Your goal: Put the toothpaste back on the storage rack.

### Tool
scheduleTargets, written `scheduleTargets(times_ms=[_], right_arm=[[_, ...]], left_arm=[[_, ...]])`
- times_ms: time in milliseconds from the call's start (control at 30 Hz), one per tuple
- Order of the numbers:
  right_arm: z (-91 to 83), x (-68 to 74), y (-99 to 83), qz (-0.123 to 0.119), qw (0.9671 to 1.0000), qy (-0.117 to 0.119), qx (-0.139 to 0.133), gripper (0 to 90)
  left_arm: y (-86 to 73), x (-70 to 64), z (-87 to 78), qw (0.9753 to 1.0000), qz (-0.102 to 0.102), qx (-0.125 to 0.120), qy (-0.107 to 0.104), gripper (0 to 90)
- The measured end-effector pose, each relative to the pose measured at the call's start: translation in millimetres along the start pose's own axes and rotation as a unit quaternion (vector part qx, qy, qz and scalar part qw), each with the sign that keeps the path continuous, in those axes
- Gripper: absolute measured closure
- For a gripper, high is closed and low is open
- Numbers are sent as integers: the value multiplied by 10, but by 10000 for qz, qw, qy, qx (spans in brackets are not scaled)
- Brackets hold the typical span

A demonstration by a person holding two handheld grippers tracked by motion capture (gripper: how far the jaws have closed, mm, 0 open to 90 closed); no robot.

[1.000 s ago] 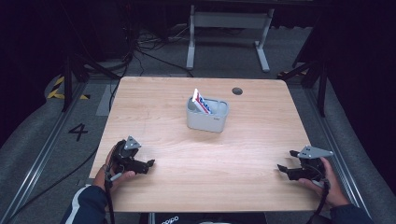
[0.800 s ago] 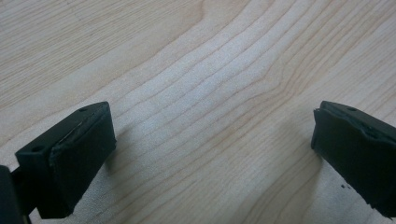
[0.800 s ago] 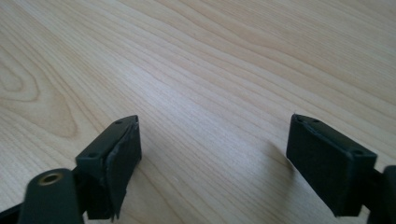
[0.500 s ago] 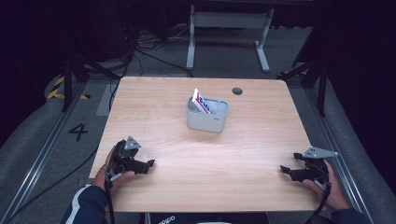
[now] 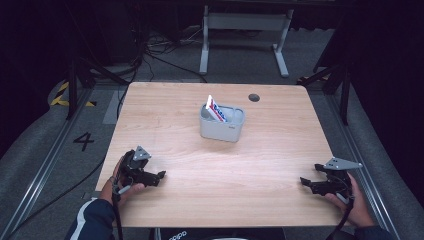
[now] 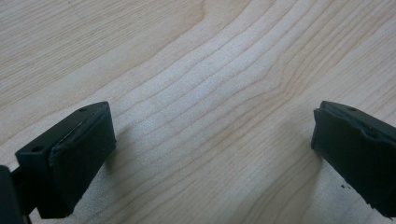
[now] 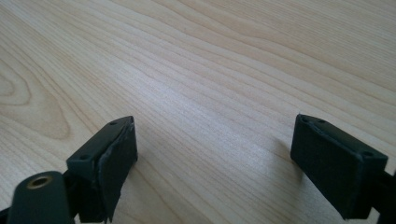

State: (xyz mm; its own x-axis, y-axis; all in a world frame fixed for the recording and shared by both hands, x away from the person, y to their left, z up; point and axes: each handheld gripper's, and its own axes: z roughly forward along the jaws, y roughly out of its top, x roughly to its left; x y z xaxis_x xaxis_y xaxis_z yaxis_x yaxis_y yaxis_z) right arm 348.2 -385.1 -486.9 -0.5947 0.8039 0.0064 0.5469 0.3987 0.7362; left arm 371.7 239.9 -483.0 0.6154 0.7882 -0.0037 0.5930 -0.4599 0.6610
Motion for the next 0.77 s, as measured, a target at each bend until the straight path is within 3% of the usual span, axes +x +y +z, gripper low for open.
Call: scheduleTargets(times_ms=[767], right_arm=[[-4,4,-4,22,10000,-26,0,151]], left_arm=[[-1,-2,-1,10000,-14,7,-4,2]])
